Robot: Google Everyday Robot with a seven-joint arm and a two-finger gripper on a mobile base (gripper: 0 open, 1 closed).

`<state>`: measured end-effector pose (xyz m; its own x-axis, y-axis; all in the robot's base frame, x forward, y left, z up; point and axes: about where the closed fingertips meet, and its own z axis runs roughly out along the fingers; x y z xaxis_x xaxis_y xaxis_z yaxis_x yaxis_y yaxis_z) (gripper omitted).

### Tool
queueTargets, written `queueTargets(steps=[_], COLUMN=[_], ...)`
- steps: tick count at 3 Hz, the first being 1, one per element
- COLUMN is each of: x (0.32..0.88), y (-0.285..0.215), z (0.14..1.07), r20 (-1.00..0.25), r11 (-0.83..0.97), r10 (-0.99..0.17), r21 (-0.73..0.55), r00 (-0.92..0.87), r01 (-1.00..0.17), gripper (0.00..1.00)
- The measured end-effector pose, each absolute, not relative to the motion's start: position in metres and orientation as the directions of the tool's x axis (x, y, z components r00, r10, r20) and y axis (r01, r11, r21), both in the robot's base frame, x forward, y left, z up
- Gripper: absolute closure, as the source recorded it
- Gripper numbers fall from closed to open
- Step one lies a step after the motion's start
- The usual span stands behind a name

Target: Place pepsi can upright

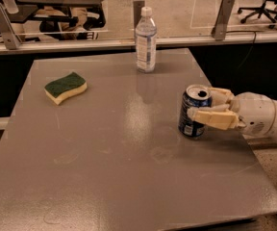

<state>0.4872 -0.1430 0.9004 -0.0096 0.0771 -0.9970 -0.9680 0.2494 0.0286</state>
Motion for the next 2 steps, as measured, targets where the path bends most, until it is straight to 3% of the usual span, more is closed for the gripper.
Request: queueTargets(steps=[2], x=[0.4869], y=[-0.1416], z=[0.8986], r20=[-0.998], r11=[0.244], r10=[0.064], r21=[0.011], r00=[0.004], r01=[-0.97], gripper=[0.13])
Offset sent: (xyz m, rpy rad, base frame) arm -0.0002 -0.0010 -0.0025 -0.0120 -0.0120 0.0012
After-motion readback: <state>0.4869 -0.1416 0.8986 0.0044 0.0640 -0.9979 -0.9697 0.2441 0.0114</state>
